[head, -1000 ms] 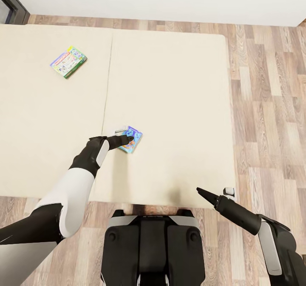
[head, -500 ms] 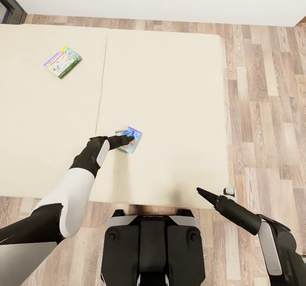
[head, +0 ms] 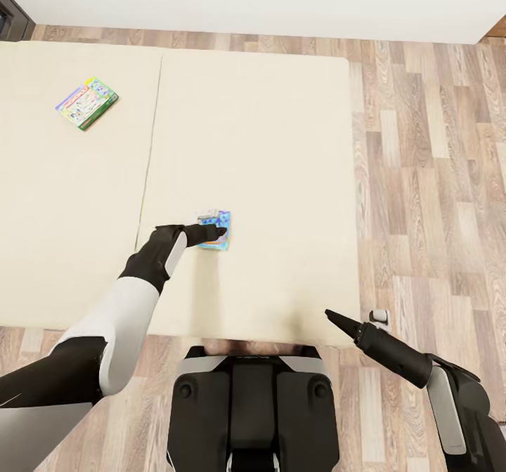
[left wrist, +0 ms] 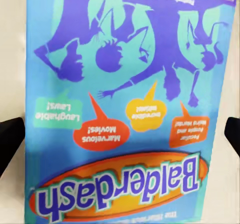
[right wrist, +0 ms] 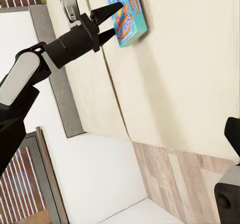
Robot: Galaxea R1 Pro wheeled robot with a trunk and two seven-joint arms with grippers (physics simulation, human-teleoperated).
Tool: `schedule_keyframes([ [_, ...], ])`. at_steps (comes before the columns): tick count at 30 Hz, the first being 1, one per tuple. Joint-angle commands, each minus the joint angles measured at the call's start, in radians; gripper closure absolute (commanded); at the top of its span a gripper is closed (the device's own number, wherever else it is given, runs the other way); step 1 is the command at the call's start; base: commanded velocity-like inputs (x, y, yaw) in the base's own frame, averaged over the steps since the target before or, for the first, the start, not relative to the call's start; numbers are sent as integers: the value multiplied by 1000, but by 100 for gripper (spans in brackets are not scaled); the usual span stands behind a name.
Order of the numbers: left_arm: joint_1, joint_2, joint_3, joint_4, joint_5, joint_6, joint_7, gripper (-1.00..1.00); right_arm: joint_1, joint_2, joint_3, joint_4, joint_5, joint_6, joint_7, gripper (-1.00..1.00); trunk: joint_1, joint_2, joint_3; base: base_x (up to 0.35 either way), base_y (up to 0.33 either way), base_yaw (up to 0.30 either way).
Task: Put all the toys in the child's room - the three board games (two on the bed and one on the table), the two jigsaw puzzles on the table, and the tennis ball on the table - inside the toy box on the table in the child's room.
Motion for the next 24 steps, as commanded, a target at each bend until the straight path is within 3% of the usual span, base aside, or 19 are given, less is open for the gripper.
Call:
schedule_keyframes([
  [1, 0, -1, 7, -1, 2, 7, -5, -100, 0, 0, -1, 0, 0, 4, 3, -100, 1, -1, 0, 0, -149, -118],
  [24, 0, -2, 7, -1, 1, 7, -5, -100, -2, 0, -1, 0, 0, 3, 3, -100, 1, -1, 5, -20, -157, -21],
])
